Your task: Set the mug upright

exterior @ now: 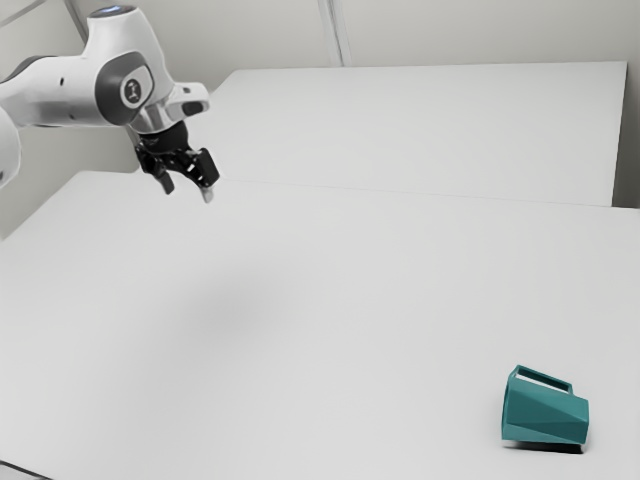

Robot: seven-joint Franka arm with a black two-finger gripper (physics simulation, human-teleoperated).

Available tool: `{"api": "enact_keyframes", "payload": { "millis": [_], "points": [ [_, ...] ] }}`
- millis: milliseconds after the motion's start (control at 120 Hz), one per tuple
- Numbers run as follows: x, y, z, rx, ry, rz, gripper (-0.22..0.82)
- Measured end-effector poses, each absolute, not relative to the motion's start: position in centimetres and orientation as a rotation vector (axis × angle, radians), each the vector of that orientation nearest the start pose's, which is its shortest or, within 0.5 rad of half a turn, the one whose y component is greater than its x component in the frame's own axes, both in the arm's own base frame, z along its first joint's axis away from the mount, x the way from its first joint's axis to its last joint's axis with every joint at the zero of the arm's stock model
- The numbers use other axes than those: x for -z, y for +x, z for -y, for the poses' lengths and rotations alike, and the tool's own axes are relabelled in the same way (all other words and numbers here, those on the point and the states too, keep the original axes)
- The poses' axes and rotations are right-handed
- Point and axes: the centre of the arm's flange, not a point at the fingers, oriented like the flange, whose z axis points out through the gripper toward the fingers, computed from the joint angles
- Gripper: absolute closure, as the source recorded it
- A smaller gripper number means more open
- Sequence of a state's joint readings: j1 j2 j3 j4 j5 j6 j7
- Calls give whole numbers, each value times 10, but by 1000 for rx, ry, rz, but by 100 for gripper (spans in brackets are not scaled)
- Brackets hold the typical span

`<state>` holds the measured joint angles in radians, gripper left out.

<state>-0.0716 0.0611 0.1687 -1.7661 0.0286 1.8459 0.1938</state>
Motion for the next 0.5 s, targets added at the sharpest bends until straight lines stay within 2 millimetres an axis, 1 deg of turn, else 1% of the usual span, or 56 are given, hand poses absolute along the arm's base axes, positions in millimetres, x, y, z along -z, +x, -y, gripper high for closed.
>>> {"api": "enact_keyframes", "payload": {
  "millis": [108, 192, 225, 267, 308, 383, 433, 500],
  "points": [
    [-531, 572, -55, 54, -3103, -149, 0],
    [-544, 555, -51, 93, -3123, -146, 0],
    [-544, 550, -48, 102, -3144, -140, 0],
    [-538, 543, -41, 108, -3181, -133, 0],
    [-532, 540, -26, 115, -3211, -147, 0],
    [-521, 532, 18, 126, -3253, -221, 0],
    [-516, 527, 42, 139, -3274, -253, 0],
    [-497, 520, 62, 134, -3308, -237, 0]
  ]
}}
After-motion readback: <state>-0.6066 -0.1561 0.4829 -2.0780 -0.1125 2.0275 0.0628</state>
